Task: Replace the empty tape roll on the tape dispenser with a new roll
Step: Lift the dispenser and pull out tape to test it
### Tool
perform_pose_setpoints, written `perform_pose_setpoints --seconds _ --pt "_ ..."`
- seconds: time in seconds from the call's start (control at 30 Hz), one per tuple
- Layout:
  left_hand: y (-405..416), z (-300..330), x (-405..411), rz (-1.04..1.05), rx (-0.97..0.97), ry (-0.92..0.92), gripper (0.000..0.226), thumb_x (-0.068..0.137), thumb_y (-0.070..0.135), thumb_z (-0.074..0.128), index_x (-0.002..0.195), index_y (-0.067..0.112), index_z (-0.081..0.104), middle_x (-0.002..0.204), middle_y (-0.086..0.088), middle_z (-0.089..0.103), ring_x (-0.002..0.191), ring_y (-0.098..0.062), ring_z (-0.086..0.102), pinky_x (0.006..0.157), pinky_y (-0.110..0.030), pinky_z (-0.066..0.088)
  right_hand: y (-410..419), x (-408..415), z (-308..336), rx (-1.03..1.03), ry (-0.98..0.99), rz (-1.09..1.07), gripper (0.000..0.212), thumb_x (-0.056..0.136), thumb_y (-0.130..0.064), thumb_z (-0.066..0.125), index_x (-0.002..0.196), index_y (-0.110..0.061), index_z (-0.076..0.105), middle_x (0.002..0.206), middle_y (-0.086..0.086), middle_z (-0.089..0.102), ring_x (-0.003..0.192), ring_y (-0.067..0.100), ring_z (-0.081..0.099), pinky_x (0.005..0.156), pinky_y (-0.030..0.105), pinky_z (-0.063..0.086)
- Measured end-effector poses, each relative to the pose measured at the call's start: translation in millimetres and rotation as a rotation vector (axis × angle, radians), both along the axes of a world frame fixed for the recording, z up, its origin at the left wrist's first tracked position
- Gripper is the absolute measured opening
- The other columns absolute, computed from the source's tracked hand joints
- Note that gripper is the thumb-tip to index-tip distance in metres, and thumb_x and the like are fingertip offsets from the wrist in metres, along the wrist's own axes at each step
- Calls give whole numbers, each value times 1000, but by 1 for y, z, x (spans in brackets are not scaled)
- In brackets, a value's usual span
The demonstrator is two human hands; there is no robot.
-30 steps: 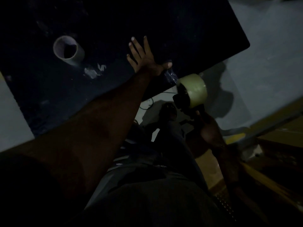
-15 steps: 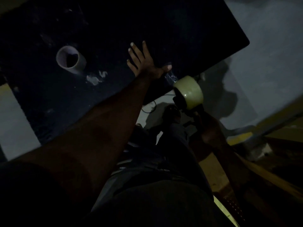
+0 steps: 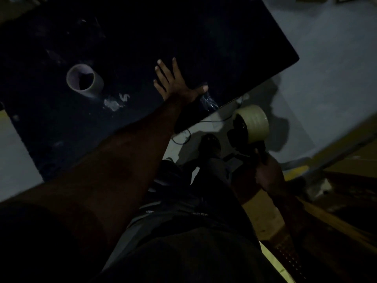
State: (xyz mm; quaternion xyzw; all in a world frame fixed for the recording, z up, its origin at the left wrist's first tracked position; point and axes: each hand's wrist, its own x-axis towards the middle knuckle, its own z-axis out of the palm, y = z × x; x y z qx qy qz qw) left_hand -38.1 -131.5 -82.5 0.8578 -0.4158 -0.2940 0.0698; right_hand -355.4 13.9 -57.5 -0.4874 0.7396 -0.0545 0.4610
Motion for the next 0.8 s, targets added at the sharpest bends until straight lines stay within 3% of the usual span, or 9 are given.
perform_pose_setpoints --seconds 0.1,0.2,0.37,0.43,0.5,0.57,0.63,0.7,0.8 --pt "-6 10 -4 52 18 7 150 58 83 78 166 26 -7 171 -18 -28 160 -37 -22 126 -63 -7 -3 12 22 -2 -51 -47 42 103 -67 40 91 -33 62 66 1 56 59 21 54 63 34 43" --pt "-16 26 -3 106 45 -11 136 64 71 82 166 24 5 174 -15 -13 162 -35 -8 128 -62 3 -8 19 37 -34 -105 -39 40 109 -53 41 98 -22 65 63 9 60 50 21 56 51 29 43" --pt "-22 41 31 115 14 -19 100 80 56 79 160 20 30 168 -12 23 153 -37 26 123 -54 27 -29 30 63 -55 -195 -26 49 108 -51 44 85 -13 65 64 10 61 51 21 57 51 28 45" --pt "-19 43 45 154 -51 49 88 85 51 77 155 17 37 161 -13 39 148 -37 40 120 -49 36 -44 36 72 -82 -199 3 54 106 -55 46 95 -9 71 73 7 68 63 24 64 61 31 52" --pt "-12 46 55 206 -117 179 75 91 39 76 152 11 41 153 -15 53 141 -35 52 115 -40 42 -63 43 81 -105 -178 71 52 106 -59 44 97 -19 77 82 4 75 77 23 70 74 35 54" --pt "3 53 61 171 -120 215 68 94 32 75 150 7 44 150 -17 56 138 -34 54 112 -34 42 -83 56 92 -110 -189 126 49 109 -53 41 86 -27 75 72 -6 73 66 10 69 62 25 49" --pt "16 56 70 147 -119 176 64 95 34 74 146 4 50 146 -19 59 136 -36 57 111 -34 43 -105 72 98 -106 -194 186 53 111 -49 38 82 -20 73 64 -4 72 47 2 62 49 18 45" --pt "26 59 78 136 -80 152 62 95 38 72 143 3 54 143 -20 61 133 -36 59 109 -36 44 -123 86 100 -104 -209 235 61 108 -57 40 84 -12 74 63 4 74 44 14 60 49 26 46" --pt "36 45 99 99 -107 121 90 81 73 46 143 9 59 147 -16 60 136 -32 57 113 -34 41 -147 110 95 -65 -236 289 58 104 -59 48 83 -11 71 57 2 71 44 20 55 47 27 42"
